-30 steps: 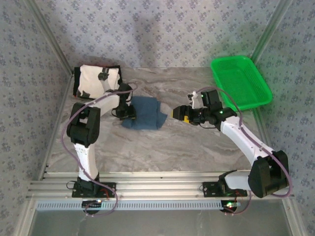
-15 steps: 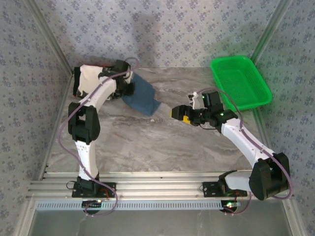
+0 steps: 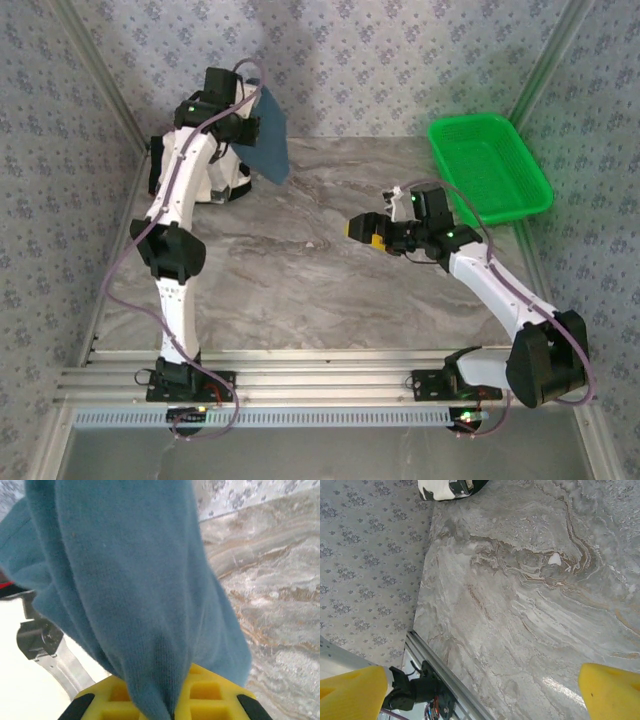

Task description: Fold and stack the t-shirts

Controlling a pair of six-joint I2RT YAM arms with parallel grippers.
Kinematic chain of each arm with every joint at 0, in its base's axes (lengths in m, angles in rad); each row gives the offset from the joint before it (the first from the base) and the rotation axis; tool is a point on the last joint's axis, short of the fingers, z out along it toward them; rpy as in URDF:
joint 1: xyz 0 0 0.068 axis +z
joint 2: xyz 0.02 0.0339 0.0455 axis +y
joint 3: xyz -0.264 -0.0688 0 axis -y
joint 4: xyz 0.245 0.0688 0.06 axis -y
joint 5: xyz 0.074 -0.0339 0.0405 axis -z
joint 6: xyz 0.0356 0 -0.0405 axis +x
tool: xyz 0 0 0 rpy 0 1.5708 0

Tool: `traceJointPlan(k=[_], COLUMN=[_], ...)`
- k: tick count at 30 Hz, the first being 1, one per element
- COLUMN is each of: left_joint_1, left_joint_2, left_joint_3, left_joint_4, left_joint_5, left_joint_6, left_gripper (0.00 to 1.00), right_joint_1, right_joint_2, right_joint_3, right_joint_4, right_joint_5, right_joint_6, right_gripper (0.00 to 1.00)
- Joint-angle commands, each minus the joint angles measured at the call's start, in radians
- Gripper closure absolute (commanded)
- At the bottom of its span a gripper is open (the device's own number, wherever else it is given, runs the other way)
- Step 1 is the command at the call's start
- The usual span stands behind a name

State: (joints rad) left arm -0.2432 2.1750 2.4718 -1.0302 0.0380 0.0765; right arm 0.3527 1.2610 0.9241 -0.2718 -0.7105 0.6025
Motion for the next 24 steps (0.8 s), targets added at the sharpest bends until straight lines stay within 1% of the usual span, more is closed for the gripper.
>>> traceJointPlan(k=[1,8,13,18,19,22,23,24], left_joint_1=[0.032,0.104,0.169,0.253,0.277,0.363,0.391,0.413], left_joint_2=[0.008,0.011,0.020,0.083,0.104,0.168,0.193,0.212], left_joint_3=[0.036,0.038,-0.003,-0.020,-0.006,0.020,0.023,0.024], left_joint_4=[-0.017,-0.024,0.000,0.031,0.033,0.056,0.058,0.060], left_joint_5=[0.024,0.032,0.061,0.083,0.093,0.181,0.211,0.237], left_joint_6=[0.059,0.097,0.121,0.114,0.103,0.046,0.024,0.014], left_gripper=[1.00,1.00,1.00,1.00,1.00,0.98,0.95,0.90], right_joint_1=[-0.004,-0.002,0.007,0.026,0.032,0.058,0.067,0.074], right_joint_2=[-0.026,-0.010,0.016,0.033,0.035,0.028,0.025,0.023], right_joint_3=[-0.002,-0.005,-0.004,0.008,0.011,0.004,0.005,0.003], right_joint_4=[-0.033,-0.037,-0.030,-0.066,-0.080,-0.090,-0.101,-0.109], right_joint_5=[-0.006,-0.002,0.002,0.016,0.024,0.039,0.049,0.056], right_joint_6=[-0.004,0.007,0.019,0.020,0.046,0.081,0.088,0.095], right_gripper=[0.00,0.00,0.00,0.00,0.00,0.00,0.00,0.00])
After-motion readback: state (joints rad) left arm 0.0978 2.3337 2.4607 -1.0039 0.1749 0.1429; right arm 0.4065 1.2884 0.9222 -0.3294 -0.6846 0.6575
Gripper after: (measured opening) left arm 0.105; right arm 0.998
